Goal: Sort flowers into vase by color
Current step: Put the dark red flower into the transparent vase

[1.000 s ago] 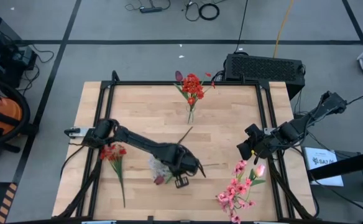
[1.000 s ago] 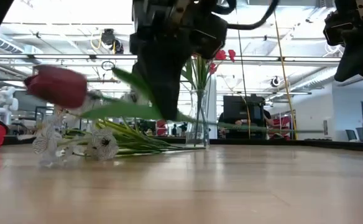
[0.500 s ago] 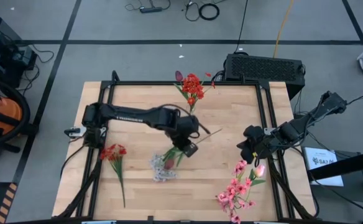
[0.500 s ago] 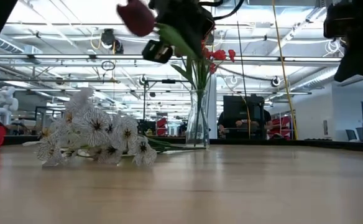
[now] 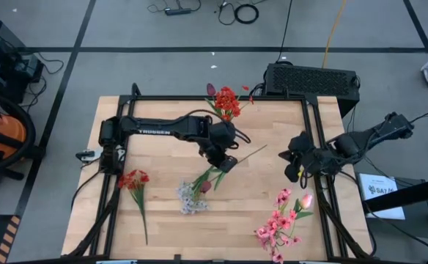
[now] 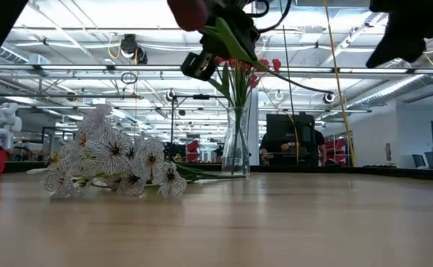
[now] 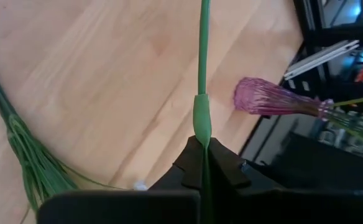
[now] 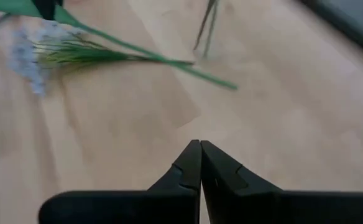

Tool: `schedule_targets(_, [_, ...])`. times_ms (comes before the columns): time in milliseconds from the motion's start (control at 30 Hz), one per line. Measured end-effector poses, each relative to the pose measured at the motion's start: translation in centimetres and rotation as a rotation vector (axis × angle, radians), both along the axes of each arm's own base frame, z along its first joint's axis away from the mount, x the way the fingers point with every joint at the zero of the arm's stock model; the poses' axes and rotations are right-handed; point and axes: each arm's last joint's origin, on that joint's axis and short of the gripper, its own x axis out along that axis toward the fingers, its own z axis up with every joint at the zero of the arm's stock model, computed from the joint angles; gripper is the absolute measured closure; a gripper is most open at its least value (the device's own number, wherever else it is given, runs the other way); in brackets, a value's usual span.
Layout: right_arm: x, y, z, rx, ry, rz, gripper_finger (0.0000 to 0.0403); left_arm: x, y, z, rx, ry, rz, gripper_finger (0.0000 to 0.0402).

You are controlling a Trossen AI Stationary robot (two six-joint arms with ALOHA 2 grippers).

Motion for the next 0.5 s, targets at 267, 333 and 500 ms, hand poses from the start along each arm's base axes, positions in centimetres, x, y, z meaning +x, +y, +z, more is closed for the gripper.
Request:
schedule_targets(267, [0.2,-1.7,2.2,-0.289,0.012,-0.029,0.0402,-0.1,2.2,0.2,-0.072,-0.028,0.002,0.039])
schedule_targets(333, [0.2,-2.1,2.7,-0.318,0.001,-0.059,0.0402,-0.1,2.7,0.3,-0.069,-0.042,0.007,0.039])
schedule_targets(500, [0.3,-2.8,2.9,-0.366,0.03,-0.073,0.0402,-0.3,3.5,0.2,-0.1,-0.031,0.005,0.0389])
